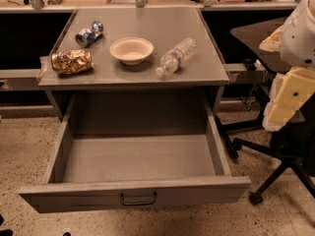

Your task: Place water bottle into top drawer

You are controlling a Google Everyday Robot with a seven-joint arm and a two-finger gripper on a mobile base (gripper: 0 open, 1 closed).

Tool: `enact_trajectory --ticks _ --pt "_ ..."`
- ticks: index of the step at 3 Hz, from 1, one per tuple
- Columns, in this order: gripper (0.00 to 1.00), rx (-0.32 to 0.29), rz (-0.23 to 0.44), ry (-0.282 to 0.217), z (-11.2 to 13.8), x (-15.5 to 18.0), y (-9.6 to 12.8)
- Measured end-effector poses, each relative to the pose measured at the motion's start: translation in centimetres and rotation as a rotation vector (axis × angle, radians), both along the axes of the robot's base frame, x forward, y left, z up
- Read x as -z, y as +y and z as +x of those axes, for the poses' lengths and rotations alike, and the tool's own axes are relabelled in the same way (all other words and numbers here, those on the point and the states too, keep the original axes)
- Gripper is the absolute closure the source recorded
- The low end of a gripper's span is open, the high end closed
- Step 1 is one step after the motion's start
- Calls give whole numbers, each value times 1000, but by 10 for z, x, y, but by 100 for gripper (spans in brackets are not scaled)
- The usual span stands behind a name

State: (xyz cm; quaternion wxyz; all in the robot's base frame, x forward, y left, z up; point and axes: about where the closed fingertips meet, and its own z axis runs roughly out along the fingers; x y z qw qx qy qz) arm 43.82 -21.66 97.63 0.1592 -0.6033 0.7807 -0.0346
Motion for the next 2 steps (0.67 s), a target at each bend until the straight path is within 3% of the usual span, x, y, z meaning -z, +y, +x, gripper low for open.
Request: enact_trajectory --ticks 1,2 --pt "0 0 0 0 0 0 0" --pt "0 -81 -81 -2 27 14 8"
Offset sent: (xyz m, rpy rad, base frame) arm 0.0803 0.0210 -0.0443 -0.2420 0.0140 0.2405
